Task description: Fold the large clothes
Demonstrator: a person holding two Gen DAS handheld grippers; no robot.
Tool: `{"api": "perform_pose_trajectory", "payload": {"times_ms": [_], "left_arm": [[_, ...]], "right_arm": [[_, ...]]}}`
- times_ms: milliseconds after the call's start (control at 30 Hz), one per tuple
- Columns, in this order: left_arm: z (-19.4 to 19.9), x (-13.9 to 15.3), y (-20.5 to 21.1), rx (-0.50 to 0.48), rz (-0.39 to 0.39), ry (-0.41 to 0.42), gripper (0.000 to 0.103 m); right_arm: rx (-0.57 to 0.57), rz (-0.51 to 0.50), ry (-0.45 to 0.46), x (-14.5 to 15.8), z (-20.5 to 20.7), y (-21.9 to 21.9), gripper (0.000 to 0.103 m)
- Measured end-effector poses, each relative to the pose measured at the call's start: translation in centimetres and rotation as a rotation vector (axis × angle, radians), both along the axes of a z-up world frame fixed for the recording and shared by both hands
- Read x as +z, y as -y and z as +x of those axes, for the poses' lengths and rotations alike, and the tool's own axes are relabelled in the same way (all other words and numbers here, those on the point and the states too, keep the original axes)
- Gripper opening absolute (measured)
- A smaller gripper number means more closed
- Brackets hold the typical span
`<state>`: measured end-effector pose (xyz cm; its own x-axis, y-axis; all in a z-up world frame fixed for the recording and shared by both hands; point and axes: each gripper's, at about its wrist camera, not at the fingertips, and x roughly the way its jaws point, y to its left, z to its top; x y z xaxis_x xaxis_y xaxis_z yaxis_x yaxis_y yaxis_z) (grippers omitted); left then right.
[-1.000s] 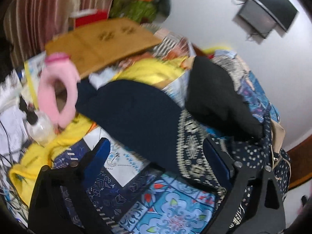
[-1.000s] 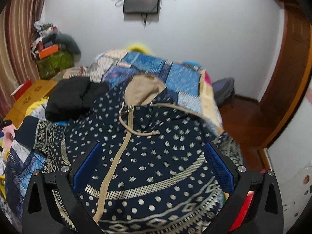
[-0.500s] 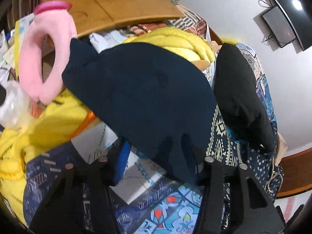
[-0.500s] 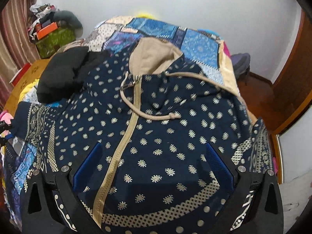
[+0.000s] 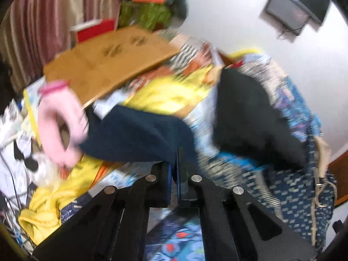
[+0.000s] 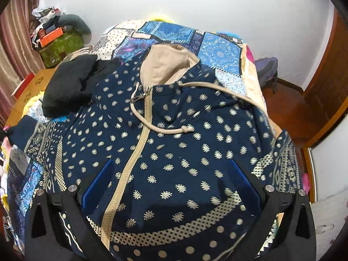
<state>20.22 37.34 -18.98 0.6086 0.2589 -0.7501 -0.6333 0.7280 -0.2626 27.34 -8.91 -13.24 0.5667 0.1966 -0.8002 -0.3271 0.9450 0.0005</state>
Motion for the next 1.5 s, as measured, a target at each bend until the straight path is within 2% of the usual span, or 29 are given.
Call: {"api": "perform_pose_trajectory", "payload": {"times_ms": [167, 300, 400, 533, 733, 967, 1100, 1267, 1367, 1433, 1500], "left_arm": [[2.0, 6.6, 4.6, -0.11, 0.088, 0.119, 0.002], [3.9, 11.2, 10.0, -0.234, 0.139, 0.206, 0.002], [4.9, 13.4, 14.5, -0.322, 0.156, 0.254, 0.002], [7.1, 14.5, 20.5, -0.437, 0.168, 0.267, 0.002], [9.9, 12.4, 29.2, -0.613, 0.15, 0.2, 0.002], [10.9, 6.4, 37.6, -0.806, 0.121, 0.027, 0.002], [10.5, 2.8, 40.7, -0.883, 0.097, -0.084, 0.002], [9.3, -0.5, 42.2, -0.951, 0.053, -0.188, 0.004], [8.4, -1.1, 42.3, -0.956, 0.087, -0.215, 0.015], [7.8, -0.8, 42.0, -0.947, 0.107, -0.217, 0.037], [7.0, 0.1, 41.1, -0.932, 0.115, -0.194, 0.047]], "right_arm": [[-0.006, 0.013, 0.038, 1.4, -0.5, 1.1, 0.103], [-0.014, 0.016, 0.068, 2.3, -0.8, 2.3, 0.103], [-0.017, 0.025, 0.082, 2.9, -1.1, 3.5, 0.103], [-0.028, 0.041, 0.093, 3.4, -1.5, 5.3, 0.103], [-0.045, 0.052, 0.1, 3.7, -2.1, 7.6, 0.103], [-0.06, 0.061, 0.084, 3.4, -2.7, 9.7, 0.103], [-0.055, 0.046, 0.074, 2.9, -2.9, 9.9, 0.103], [-0.033, 0.036, 0.077, 2.6, -3.7, 9.9, 0.103], [-0.018, 0.03, 0.078, 2.5, -3.9, 9.5, 0.103], [-0.006, 0.023, 0.08, 2.5, -4.1, 9.1, 0.103], [0.007, 0.017, 0.085, 2.6, -4.2, 8.6, 0.103]]}}
